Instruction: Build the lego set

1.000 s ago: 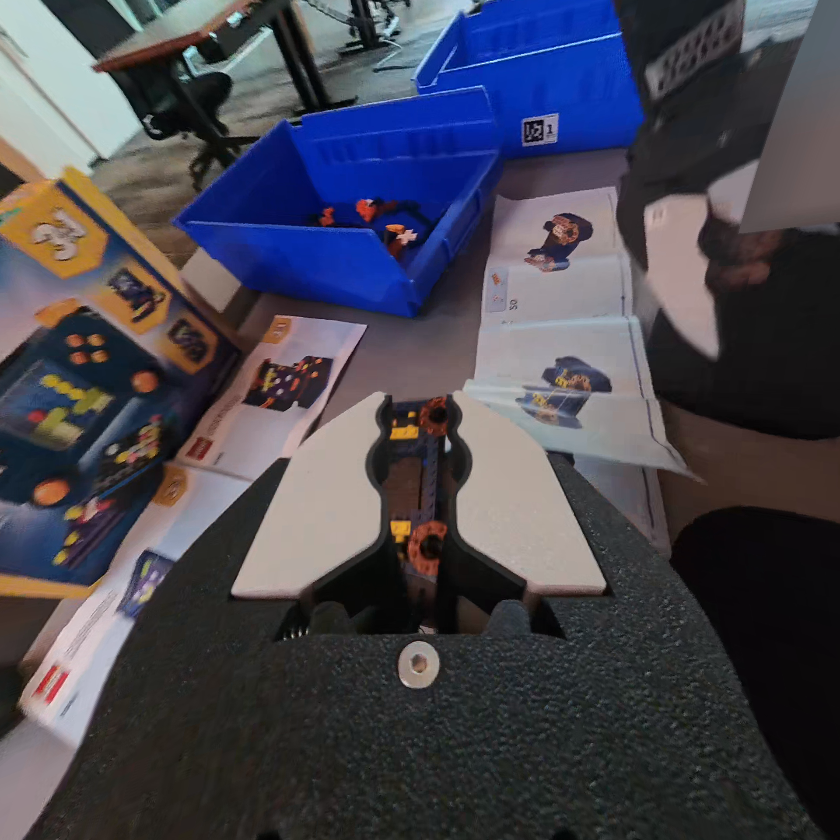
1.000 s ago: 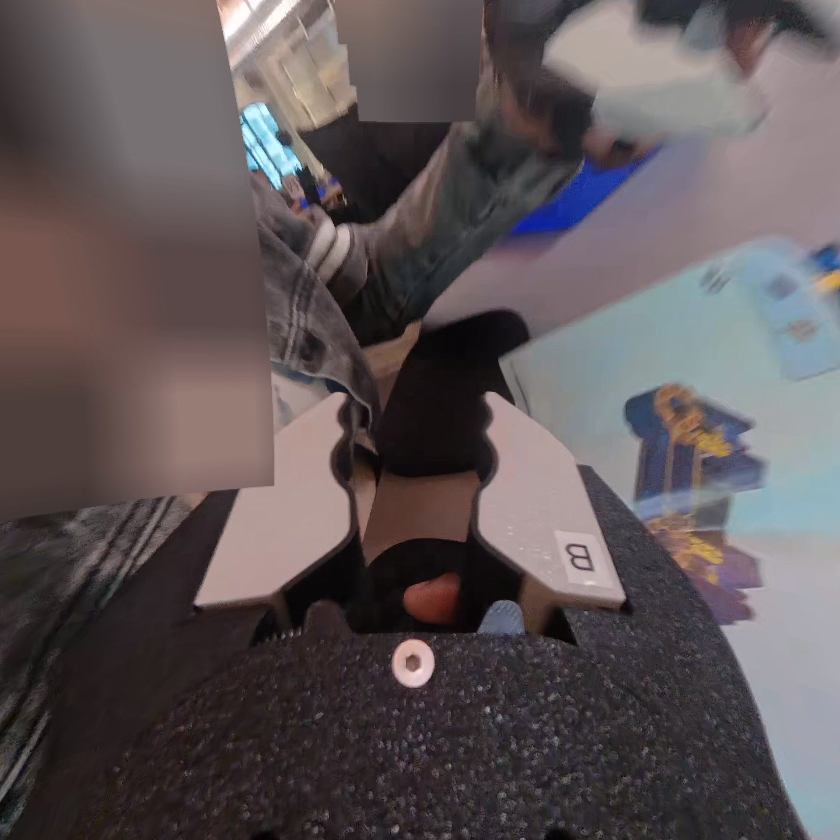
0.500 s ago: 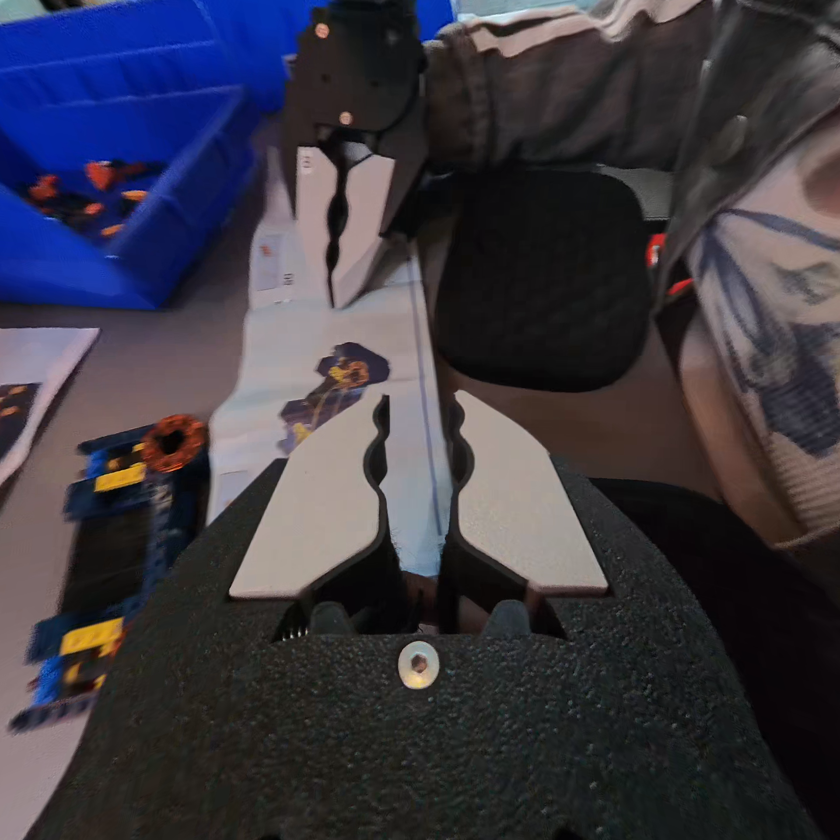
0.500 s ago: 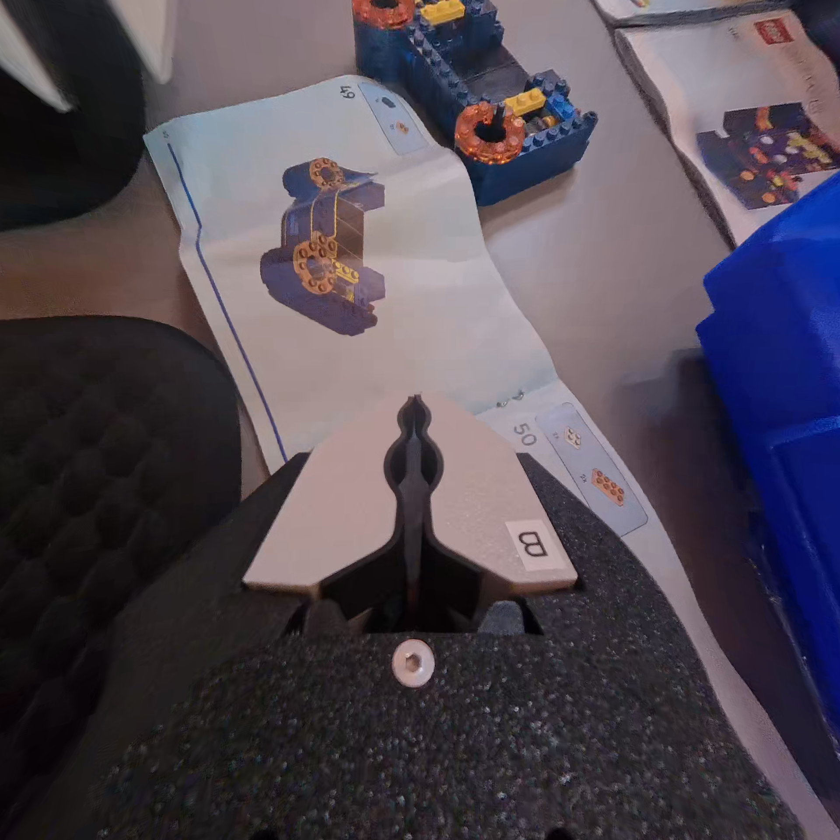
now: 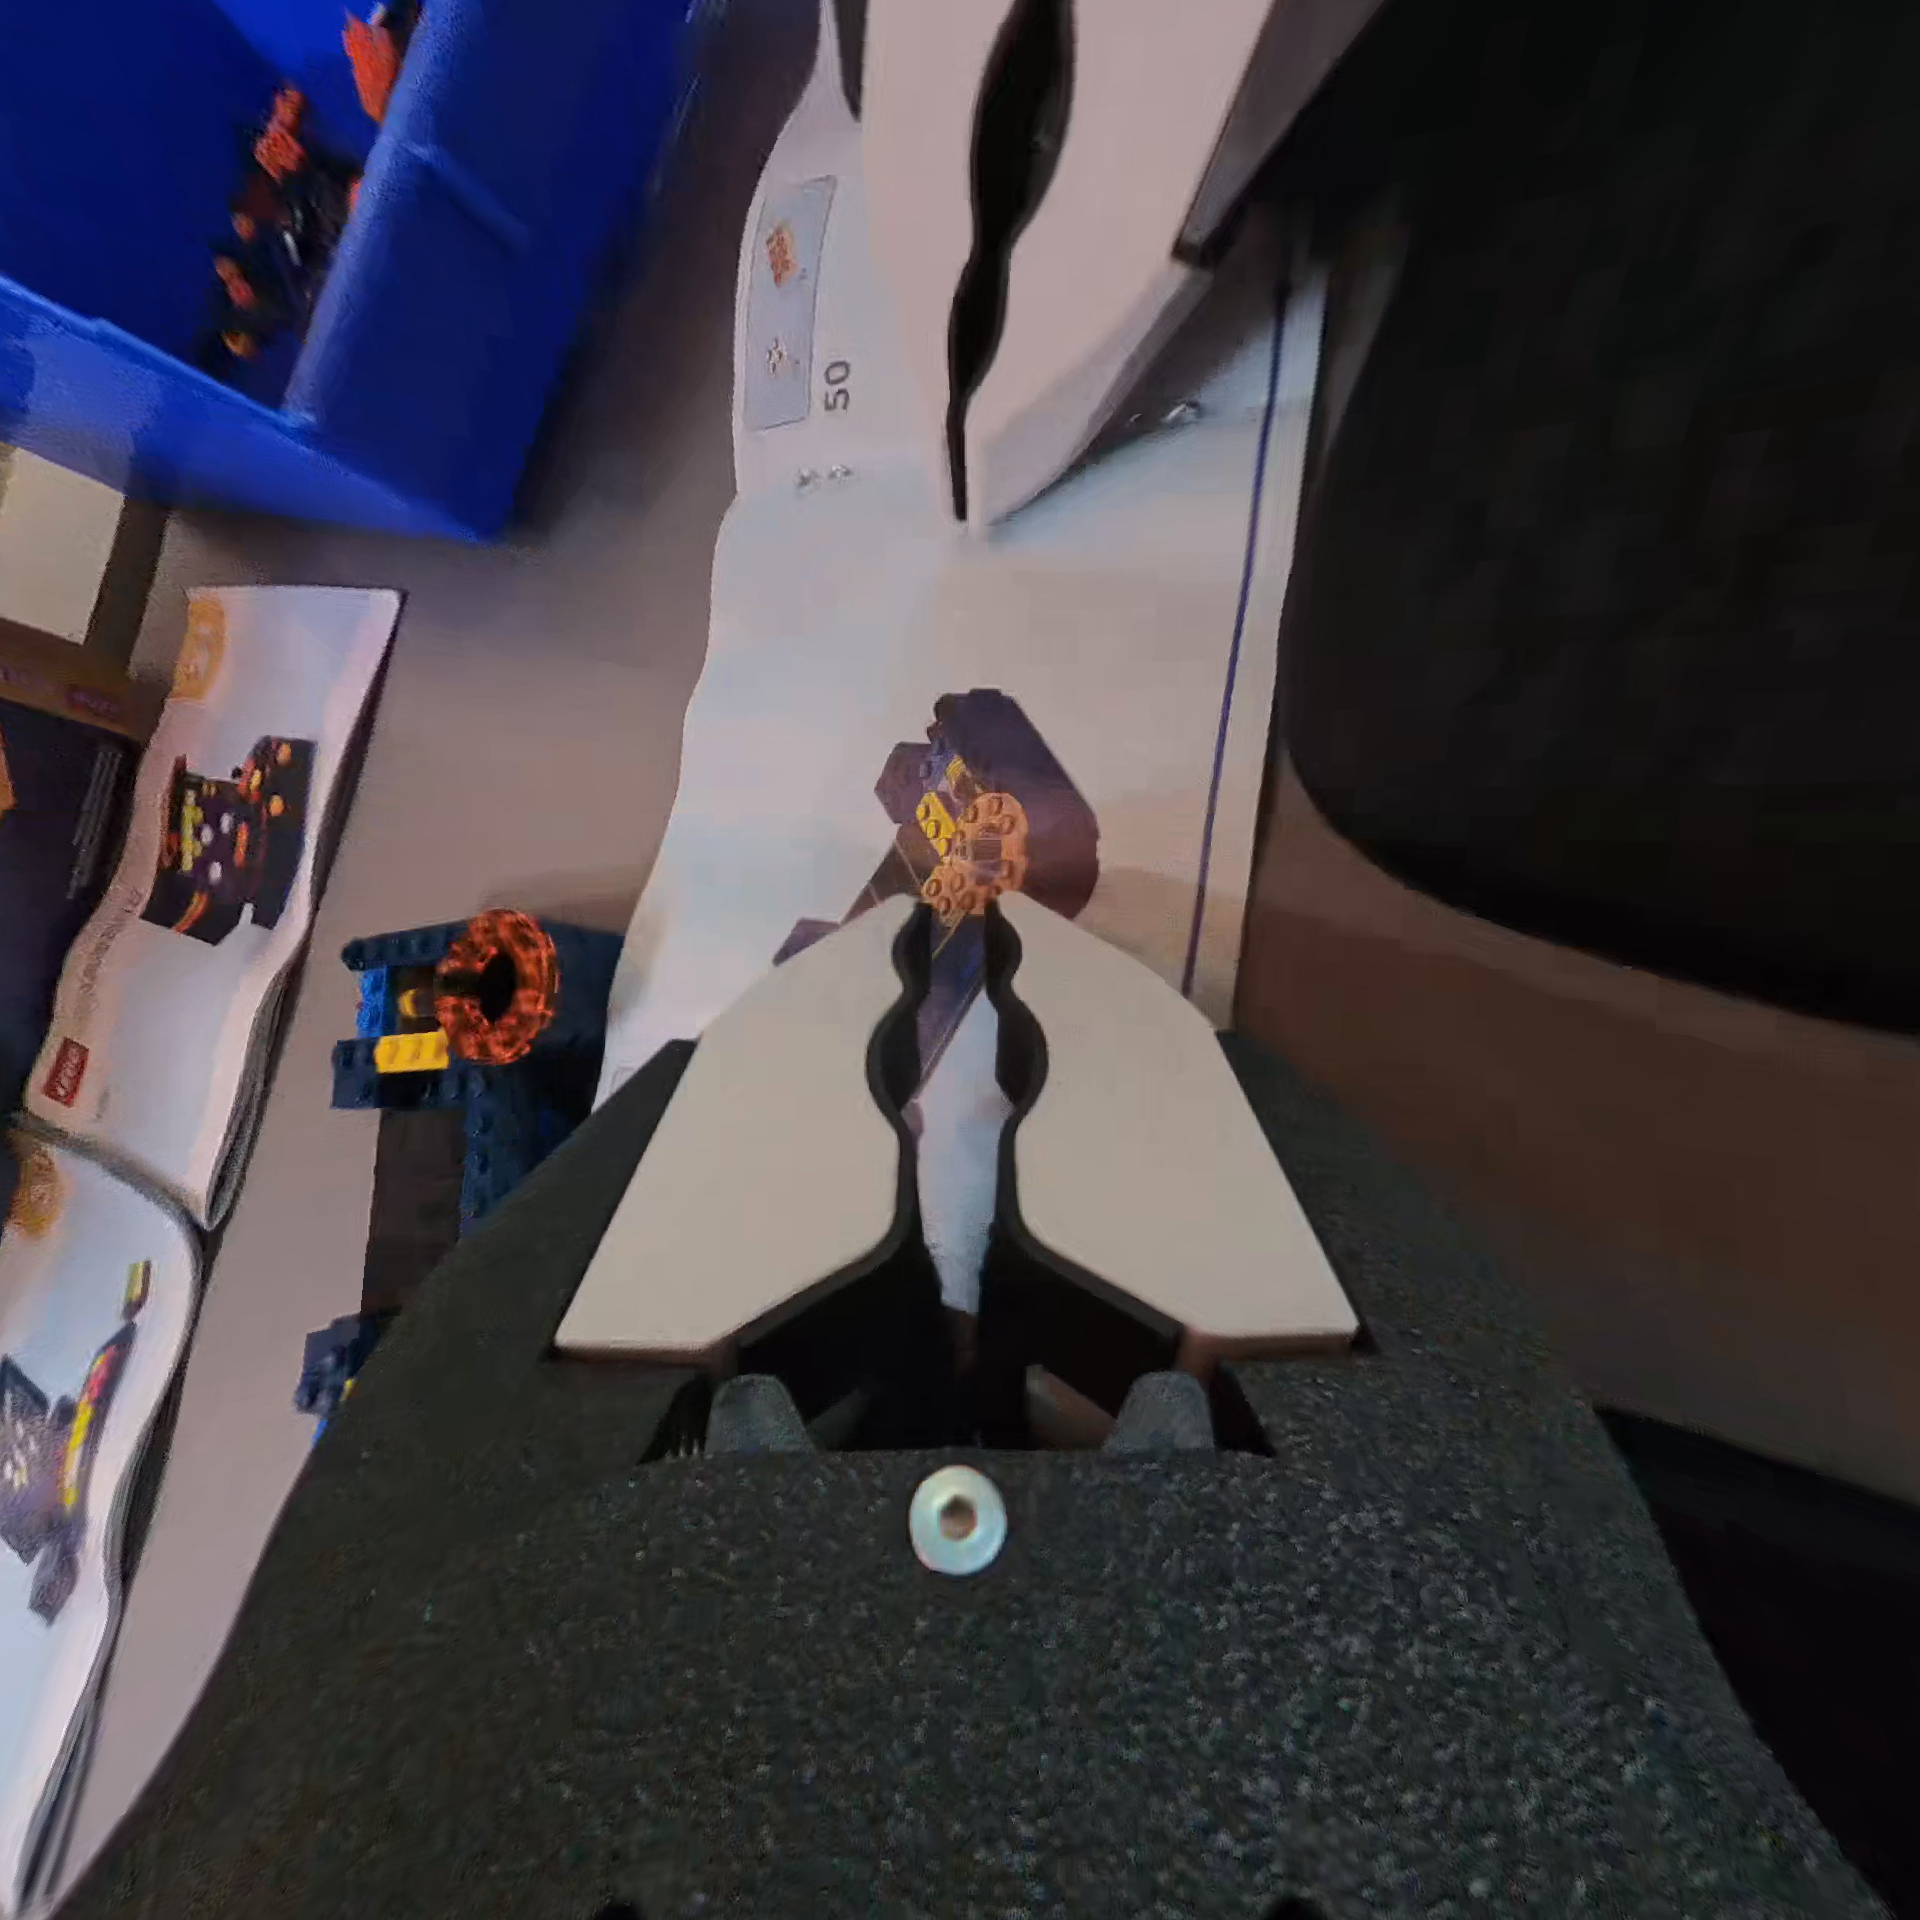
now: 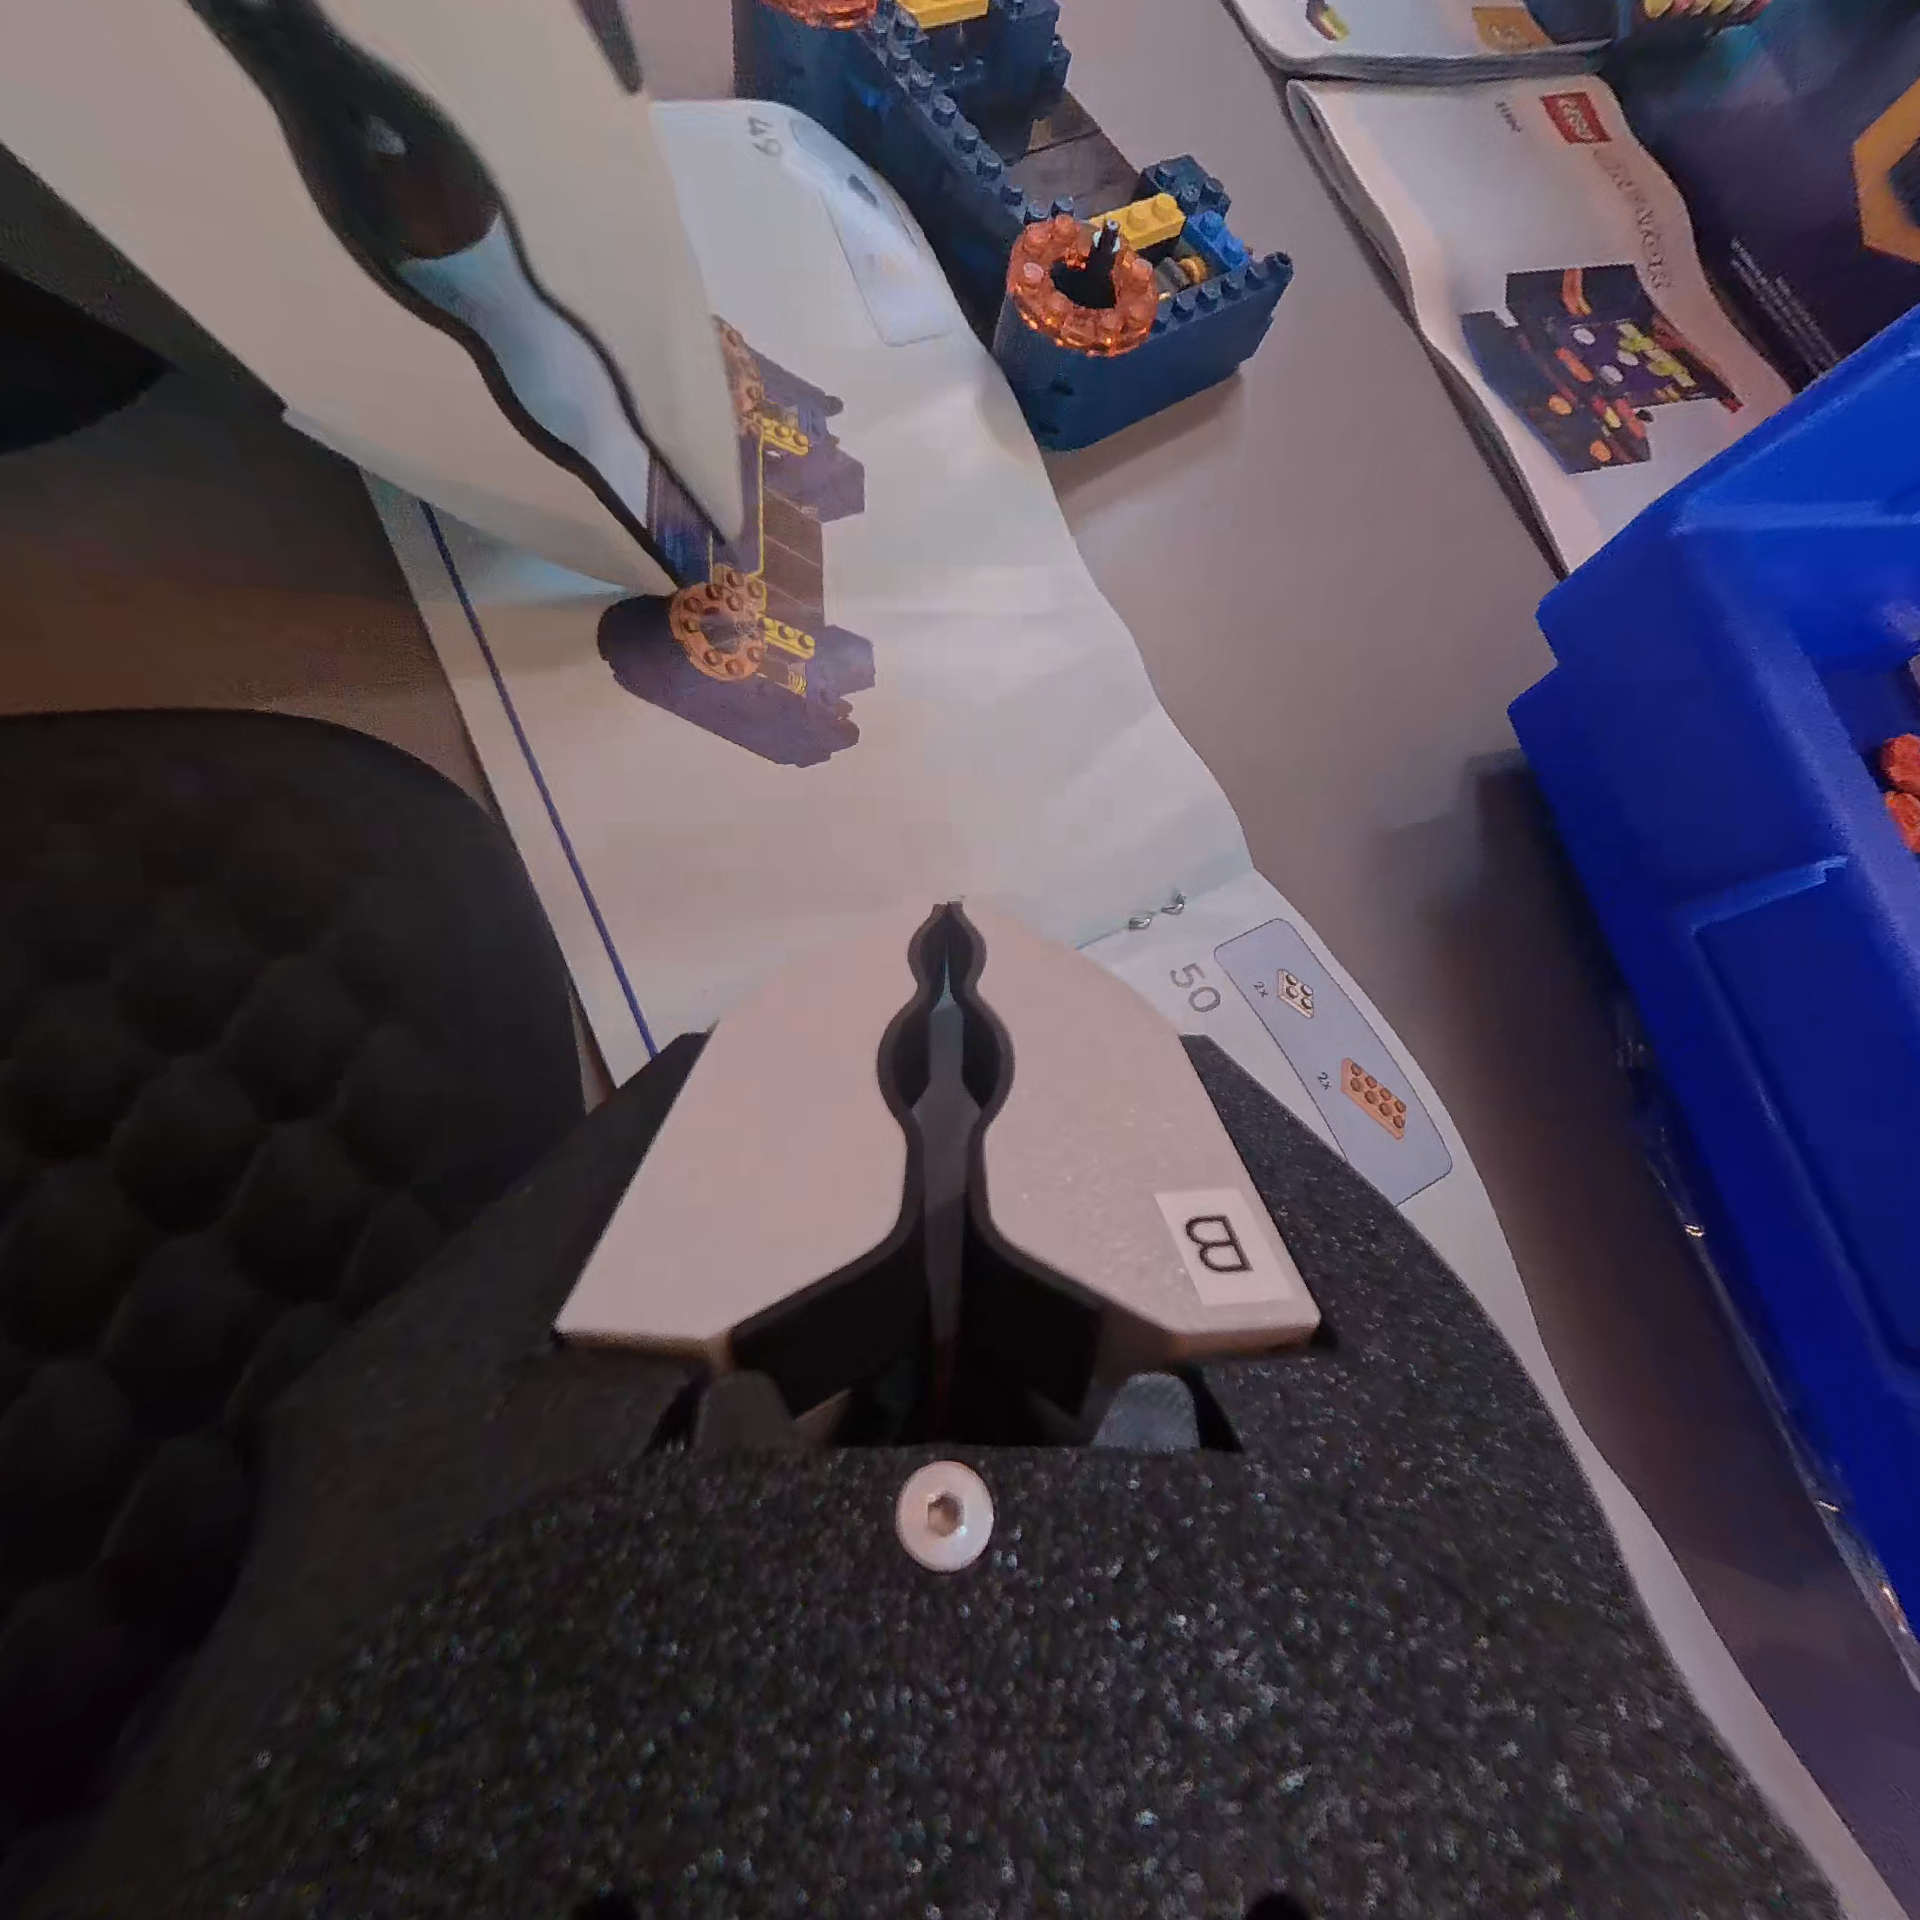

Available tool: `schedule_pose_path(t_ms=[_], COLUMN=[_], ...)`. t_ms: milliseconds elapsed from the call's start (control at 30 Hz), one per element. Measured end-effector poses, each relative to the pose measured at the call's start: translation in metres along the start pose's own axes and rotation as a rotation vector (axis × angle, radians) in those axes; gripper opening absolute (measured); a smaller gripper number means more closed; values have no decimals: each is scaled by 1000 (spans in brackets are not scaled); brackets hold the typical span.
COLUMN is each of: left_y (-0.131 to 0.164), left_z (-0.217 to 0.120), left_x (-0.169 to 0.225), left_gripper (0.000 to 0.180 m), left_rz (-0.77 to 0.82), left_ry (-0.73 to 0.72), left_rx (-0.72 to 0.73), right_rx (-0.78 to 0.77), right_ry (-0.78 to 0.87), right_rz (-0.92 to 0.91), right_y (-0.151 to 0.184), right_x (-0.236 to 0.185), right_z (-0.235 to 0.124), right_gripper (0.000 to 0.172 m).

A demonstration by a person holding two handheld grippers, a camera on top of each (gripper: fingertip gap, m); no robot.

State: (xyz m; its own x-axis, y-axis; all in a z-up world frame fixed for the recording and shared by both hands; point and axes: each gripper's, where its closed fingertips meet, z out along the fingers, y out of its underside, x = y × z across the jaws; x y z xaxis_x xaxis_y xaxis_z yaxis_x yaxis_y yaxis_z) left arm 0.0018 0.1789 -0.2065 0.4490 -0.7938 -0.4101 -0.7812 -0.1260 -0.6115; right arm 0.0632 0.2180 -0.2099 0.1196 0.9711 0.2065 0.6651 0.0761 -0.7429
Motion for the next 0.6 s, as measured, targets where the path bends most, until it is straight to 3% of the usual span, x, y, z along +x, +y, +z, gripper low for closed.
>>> schedule_pose_path(t_ms=[233,333,600], left_y=[1,0,-6], left_z=[-2,0,-19], left_x=[3,5,-1], left_gripper=[4,1,17], left_rz=[3,-65,-123], left_ry=[-45,-31,56], left_rx=[-26,-12,137], right_rx=[3,4,5], right_ry=[-53,-52,-36], right_rz=[60,56,24], right_y=[2,3,21], right_x=[0,1,14], right_z=[-2,-3,-20], right_gripper=[0,0,0])
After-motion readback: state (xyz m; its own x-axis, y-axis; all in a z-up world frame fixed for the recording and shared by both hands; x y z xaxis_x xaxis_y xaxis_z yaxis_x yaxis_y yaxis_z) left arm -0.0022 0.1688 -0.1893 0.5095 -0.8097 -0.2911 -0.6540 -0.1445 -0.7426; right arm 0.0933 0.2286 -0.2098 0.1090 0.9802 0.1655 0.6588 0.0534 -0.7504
